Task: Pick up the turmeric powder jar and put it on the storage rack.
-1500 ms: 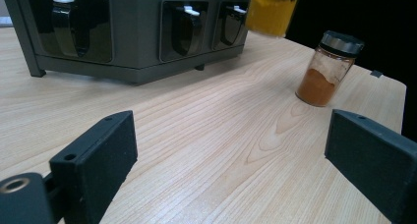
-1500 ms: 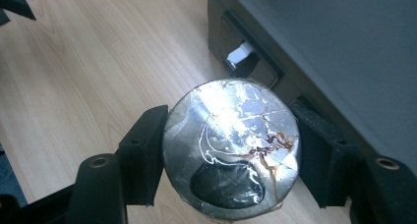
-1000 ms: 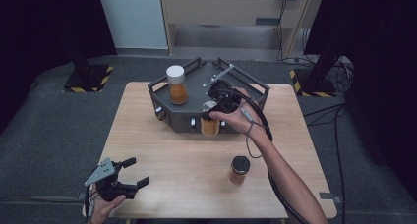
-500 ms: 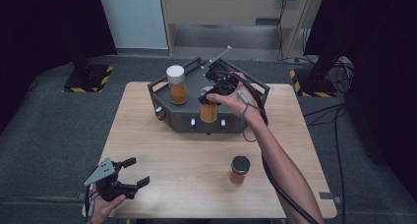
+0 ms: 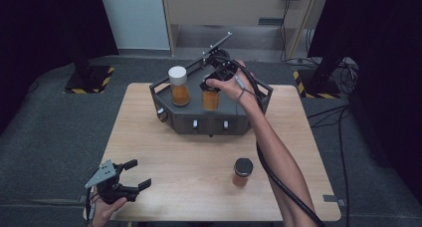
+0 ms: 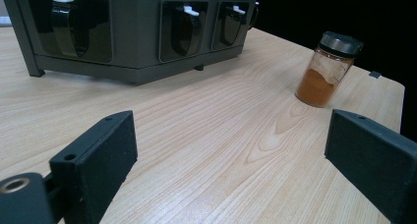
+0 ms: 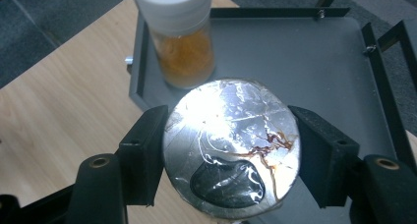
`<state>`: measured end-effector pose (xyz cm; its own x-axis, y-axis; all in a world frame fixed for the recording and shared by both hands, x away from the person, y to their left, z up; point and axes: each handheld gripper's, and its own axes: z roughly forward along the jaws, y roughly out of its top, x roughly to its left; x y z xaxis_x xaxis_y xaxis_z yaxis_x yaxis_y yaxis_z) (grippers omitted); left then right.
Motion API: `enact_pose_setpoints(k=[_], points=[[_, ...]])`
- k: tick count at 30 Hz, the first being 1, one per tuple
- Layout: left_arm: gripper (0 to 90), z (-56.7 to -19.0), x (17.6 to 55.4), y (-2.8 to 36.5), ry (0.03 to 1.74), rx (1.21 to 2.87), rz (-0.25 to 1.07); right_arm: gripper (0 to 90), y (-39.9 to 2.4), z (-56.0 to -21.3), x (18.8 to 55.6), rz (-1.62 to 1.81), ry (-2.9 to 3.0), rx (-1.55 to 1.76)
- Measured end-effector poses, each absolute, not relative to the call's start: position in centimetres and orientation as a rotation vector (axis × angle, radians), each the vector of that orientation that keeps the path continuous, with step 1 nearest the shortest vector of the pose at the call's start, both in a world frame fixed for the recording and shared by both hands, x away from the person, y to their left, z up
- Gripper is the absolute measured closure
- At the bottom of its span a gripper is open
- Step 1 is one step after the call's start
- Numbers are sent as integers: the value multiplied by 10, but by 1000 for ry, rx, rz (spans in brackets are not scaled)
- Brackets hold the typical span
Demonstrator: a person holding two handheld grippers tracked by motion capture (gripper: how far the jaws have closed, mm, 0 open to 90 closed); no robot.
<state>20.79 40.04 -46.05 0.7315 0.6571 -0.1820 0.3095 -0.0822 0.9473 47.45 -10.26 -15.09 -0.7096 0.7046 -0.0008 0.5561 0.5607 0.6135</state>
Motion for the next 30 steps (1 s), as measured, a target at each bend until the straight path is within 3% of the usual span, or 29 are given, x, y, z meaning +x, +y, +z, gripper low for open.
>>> enact_pose_setpoints(k=[30], points=[[46,-461,209,400,774,1682,340,346,-82,-181,524,815,2495,1181]])
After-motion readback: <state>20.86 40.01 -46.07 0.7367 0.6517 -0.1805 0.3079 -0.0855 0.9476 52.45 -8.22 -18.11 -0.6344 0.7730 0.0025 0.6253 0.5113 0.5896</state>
